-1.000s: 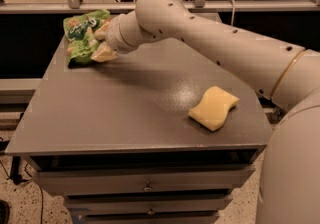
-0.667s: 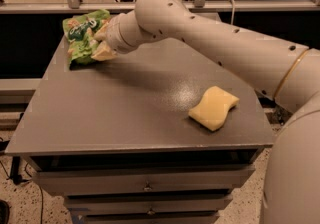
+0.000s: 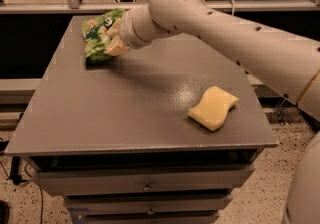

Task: Move green rice chip bag near sponge

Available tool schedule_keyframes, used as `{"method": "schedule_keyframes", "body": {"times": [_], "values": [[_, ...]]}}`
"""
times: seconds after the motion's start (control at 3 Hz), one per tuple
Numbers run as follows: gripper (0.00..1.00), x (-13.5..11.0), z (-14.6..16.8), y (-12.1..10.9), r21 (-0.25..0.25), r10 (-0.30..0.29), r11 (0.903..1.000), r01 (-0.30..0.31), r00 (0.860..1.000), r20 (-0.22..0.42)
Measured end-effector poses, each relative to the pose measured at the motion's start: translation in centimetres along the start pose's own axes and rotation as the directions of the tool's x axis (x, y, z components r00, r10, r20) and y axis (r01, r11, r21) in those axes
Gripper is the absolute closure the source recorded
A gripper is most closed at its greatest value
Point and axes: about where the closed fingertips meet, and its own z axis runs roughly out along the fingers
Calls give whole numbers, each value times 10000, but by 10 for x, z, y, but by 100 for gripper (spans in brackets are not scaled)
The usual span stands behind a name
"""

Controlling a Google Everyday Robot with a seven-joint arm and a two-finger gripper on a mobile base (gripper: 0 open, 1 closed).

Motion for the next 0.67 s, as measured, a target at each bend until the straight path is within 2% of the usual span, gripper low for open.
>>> {"method": "schedule_keyframes", "body": {"times": [0.33, 0.67], "values": [[100, 23, -44, -15, 176, -221, 9996, 228, 9990, -386], [100, 47, -91, -21, 358, -205, 9991, 241, 9951, -972]]}}
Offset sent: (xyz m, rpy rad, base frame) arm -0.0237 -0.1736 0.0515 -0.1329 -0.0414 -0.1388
